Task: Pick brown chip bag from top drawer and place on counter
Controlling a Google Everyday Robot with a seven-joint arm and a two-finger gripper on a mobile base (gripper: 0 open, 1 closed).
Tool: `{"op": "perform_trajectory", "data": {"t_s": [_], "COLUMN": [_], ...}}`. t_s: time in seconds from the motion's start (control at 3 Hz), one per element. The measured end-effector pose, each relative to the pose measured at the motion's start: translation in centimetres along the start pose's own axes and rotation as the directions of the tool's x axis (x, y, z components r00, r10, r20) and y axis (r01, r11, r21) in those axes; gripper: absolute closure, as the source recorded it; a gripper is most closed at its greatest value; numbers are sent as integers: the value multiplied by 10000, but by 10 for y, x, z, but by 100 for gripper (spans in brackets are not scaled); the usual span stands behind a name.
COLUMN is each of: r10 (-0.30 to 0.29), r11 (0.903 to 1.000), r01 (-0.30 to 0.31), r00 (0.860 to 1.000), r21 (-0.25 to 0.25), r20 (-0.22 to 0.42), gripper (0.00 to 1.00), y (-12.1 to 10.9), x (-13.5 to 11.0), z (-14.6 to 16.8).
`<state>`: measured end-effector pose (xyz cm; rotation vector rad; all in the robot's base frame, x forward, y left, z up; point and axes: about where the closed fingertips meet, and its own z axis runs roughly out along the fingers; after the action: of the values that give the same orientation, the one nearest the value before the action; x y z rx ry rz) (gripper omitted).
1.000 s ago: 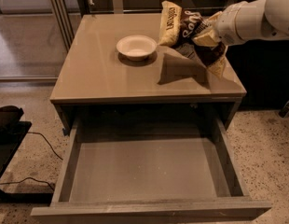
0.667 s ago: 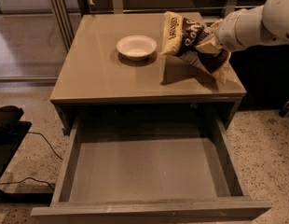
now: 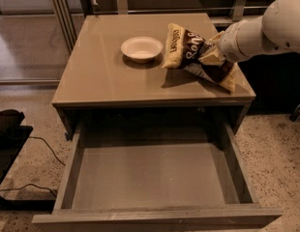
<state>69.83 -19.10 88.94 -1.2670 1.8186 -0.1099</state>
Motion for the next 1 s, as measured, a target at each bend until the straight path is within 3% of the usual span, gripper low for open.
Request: {"op": "perform_trajectory", "data": {"t_s": [0.33,1.0], "r10": [-1,-1], "r11": [10000,10000], "r01": [1,1], "r00": [10000,10000], "r21": [-9,-10], "r20": [-2,-2], "gripper": [82,35], "y": [0,0], "x": [0,0], "z": [0,0]}}
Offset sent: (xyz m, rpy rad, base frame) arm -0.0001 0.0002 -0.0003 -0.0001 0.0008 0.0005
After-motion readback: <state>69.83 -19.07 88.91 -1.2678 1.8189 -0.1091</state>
